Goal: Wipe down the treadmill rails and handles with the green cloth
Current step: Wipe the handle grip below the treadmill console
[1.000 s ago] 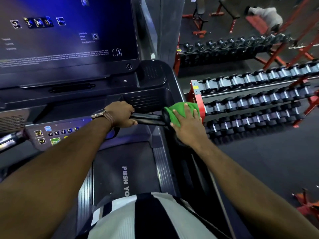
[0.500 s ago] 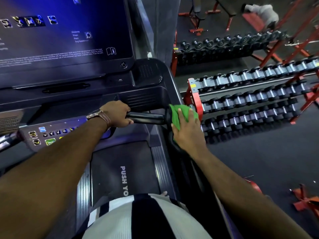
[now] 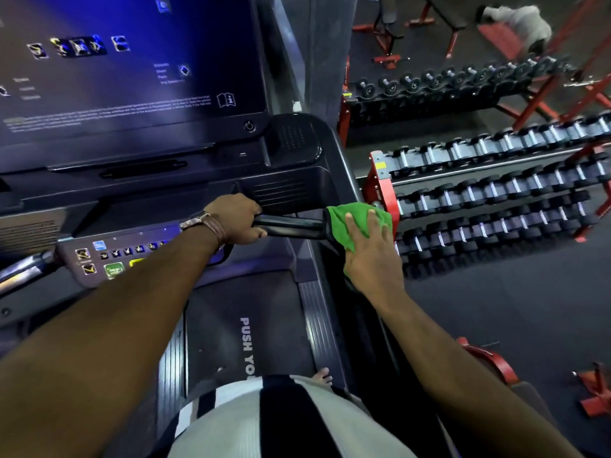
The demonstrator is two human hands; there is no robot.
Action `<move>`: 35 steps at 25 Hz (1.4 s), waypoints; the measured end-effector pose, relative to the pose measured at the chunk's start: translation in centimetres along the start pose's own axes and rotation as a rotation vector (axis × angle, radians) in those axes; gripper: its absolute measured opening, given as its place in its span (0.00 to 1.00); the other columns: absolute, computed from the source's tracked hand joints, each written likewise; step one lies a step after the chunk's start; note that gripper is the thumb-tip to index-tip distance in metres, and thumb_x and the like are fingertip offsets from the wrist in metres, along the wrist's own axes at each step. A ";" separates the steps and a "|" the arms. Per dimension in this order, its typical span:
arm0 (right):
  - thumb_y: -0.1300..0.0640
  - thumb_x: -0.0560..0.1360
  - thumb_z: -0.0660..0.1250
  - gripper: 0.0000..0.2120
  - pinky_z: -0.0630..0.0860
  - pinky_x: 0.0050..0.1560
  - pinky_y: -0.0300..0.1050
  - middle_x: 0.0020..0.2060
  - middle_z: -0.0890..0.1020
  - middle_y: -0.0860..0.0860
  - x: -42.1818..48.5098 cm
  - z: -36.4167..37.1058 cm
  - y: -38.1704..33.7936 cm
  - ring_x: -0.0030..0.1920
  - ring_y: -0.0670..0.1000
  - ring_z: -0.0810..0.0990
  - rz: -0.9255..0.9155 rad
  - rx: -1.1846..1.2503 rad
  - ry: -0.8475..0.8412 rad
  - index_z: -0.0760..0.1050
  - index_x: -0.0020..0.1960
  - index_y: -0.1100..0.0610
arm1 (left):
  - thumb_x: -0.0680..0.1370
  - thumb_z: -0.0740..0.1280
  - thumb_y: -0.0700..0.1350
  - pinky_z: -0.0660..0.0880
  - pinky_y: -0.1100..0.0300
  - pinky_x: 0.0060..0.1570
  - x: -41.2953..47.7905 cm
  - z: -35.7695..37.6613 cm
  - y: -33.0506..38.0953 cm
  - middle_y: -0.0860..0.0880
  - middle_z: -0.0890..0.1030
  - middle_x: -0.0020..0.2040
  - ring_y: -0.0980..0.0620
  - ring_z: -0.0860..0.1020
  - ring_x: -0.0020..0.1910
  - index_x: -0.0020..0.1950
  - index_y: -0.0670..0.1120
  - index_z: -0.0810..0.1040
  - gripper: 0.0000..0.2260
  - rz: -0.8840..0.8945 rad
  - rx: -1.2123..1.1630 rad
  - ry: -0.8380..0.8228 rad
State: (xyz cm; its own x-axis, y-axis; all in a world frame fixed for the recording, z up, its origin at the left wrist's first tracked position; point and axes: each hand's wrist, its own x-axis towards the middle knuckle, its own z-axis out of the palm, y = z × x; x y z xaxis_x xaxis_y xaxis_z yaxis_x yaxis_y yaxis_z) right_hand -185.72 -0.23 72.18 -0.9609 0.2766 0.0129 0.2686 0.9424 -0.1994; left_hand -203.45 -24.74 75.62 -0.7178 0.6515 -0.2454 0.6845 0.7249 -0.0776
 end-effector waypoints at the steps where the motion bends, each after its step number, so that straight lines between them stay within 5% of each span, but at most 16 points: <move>1: 0.50 0.77 0.62 0.32 0.67 0.70 0.62 0.77 0.56 0.59 0.5 0.1 -0.2 0.74 0.67 0.59 -0.017 -0.029 0.024 0.54 0.78 0.46 | 0.70 0.66 0.63 0.76 0.55 0.41 0.0 -0.1 0.0 0.48 0.82 0.47 0.44 0.80 0.47 0.48 0.49 0.79 0.19 -0.009 -0.006 -0.003; 5: 0.41 0.81 0.54 0.25 0.52 0.76 0.60 0.74 0.67 0.55 5.1 1.0 -4.2 0.76 0.65 0.57 -0.264 -0.064 0.024 0.65 0.74 0.49 | 0.70 0.66 0.62 0.76 0.55 0.41 -0.2 -0.5 0.1 0.48 0.82 0.46 0.44 0.80 0.47 0.49 0.48 0.80 0.20 -0.020 -0.002 -0.013; 8: 0.44 0.81 0.55 0.24 0.58 0.72 0.56 0.67 0.75 0.53 5.8 2.7 -9.5 0.69 0.61 0.69 -0.305 0.139 -0.057 0.68 0.73 0.53 | 0.70 0.66 0.60 0.74 0.56 0.38 -0.6 -0.8 0.4 0.45 0.81 0.44 0.43 0.80 0.43 0.42 0.48 0.76 0.15 -0.025 0.005 -0.010; 12: 0.51 0.77 0.61 0.29 0.61 0.73 0.61 0.72 0.68 0.55 4.3 4.4 -8.9 0.72 0.64 0.65 -0.467 0.095 0.017 0.62 0.76 0.54 | 0.70 0.66 0.59 0.73 0.57 0.35 -0.8 -1.1 0.5 0.45 0.81 0.42 0.43 0.79 0.39 0.42 0.47 0.74 0.15 -0.023 0.020 -0.029; 19: 0.62 0.75 0.64 0.28 0.58 0.74 0.59 0.70 0.72 0.56 5.1 5.2 -9.5 0.72 0.64 0.66 -0.302 0.162 0.048 0.65 0.75 0.55 | 0.71 0.64 0.56 0.76 0.55 0.38 -1.1 -1.3 0.9 0.46 0.81 0.44 0.44 0.79 0.40 0.46 0.47 0.78 0.14 -0.020 0.007 -0.049; 24: 0.65 0.71 0.66 0.34 0.62 0.73 0.60 0.72 0.69 0.54 4.9 5.6 -8.5 0.73 0.64 0.65 -0.503 0.095 0.088 0.64 0.76 0.55 | 0.73 0.63 0.52 0.63 0.53 0.67 -2.9 0.5 1.7 0.44 0.80 0.55 0.45 0.76 0.56 0.62 0.41 0.73 0.22 -0.049 0.159 0.116; 27: 0.67 0.73 0.65 0.32 0.61 0.73 0.61 0.73 0.69 0.56 4.3 4.8 -6.4 0.73 0.65 0.64 -0.378 0.086 0.045 0.64 0.76 0.57 | 0.74 0.64 0.57 0.51 0.49 0.74 -4.2 1.9 1.6 0.44 0.77 0.59 0.45 0.73 0.61 0.67 0.41 0.70 0.28 -0.024 0.123 0.226; 29: 0.67 0.75 0.61 0.28 0.57 0.75 0.60 0.73 0.69 0.56 4.9 4.6 -9.3 0.74 0.66 0.61 -0.293 0.149 0.004 0.65 0.75 0.58 | 0.73 0.67 0.55 0.50 0.45 0.74 -5.3 2.2 1.5 0.44 0.76 0.59 0.44 0.73 0.61 0.66 0.39 0.72 0.28 0.014 0.098 0.329; 31: 0.66 0.76 0.60 0.25 0.56 0.76 0.58 0.71 0.71 0.57 5.3 4.7 -13.4 0.74 0.64 0.62 -0.393 0.253 -0.014 0.67 0.74 0.59 | 0.70 0.70 0.50 0.52 0.44 0.73 -6.8 2.3 1.2 0.41 0.76 0.60 0.42 0.73 0.63 0.66 0.36 0.72 0.28 0.008 0.045 0.428; 33: 0.66 0.75 0.61 0.23 0.63 0.72 0.50 0.65 0.77 0.58 5.9 4.1 -16.2 0.68 0.61 0.72 -0.468 0.514 0.018 0.73 0.69 0.60 | 0.69 0.70 0.48 0.52 0.44 0.73 -8.5 2.3 0.6 0.38 0.73 0.65 0.40 0.70 0.66 0.69 0.35 0.69 0.31 -0.049 -0.024 0.480; 35: 0.66 0.76 0.63 0.19 0.68 0.65 0.41 0.60 0.81 0.57 6.5 2.4 -18.3 0.60 0.55 0.79 -0.350 0.796 0.056 0.76 0.66 0.59 | 0.72 0.66 0.49 0.52 0.45 0.74 -11.2 2.3 -1.0 0.38 0.70 0.68 0.40 0.67 0.69 0.71 0.35 0.66 0.31 -0.120 -0.069 0.518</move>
State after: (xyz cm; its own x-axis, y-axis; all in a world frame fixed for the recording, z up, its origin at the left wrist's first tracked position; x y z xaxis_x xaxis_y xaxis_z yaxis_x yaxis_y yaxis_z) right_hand -197.05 -16.08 73.57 -0.9691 0.0243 0.2455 -0.1885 0.5688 -0.8006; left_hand -195.74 -33.27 76.26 -0.7716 0.5752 0.2716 0.5959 0.8030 -0.0076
